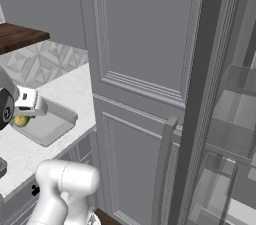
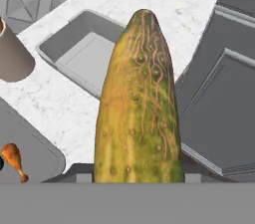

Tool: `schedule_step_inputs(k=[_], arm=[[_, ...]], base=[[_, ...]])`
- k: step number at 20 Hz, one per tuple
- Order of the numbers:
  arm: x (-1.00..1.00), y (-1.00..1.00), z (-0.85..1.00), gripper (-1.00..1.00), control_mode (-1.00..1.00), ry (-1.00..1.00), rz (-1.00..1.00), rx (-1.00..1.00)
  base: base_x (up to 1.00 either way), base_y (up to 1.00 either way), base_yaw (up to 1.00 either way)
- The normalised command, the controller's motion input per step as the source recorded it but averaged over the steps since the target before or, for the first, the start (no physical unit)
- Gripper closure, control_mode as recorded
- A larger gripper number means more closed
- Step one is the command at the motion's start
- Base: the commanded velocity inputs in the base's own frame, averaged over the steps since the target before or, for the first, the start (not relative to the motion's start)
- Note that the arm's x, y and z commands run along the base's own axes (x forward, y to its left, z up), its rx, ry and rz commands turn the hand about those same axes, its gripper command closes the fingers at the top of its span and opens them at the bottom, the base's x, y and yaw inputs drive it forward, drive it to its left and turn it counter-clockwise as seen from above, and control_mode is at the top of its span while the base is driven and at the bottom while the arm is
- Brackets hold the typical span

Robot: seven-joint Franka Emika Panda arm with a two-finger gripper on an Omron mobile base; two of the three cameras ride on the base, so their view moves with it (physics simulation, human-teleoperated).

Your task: Place one cucumber and one chicken drumstick in each tupperware on the nearby counter, to pack two identical lunches.

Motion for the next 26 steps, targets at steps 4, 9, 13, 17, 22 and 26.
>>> schedule_step_inputs(k=[4,9,13,17,22,26], arm=[[0.93,0.81,-0.66,1.00,-1.00,0.00,0.41,0.00],[0.86,0.57,-0.63,1.00,-1.00,0.01,0.17,0.00],[0.86,0.61,-0.30,1.00,-1.00,0.08,0.03,-0.03],[0.58,0.53,-0.32,1.00,-1.00,0.11,0.01,-0.05],[0.51,0.10,-0.18,1.00,-1.00,0.17,0.03,-0.07],[0.77,0.02,-0.21,1.00,-1.00,0.12,0.07,-0.07]], base=[[0.00,0.00,0.00],[0.00,0.00,0.00],[0.00,0.00,0.00],[0.00,0.00,0.00],[0.00,0.00,0.00],[0.00,0.00,0.00]])
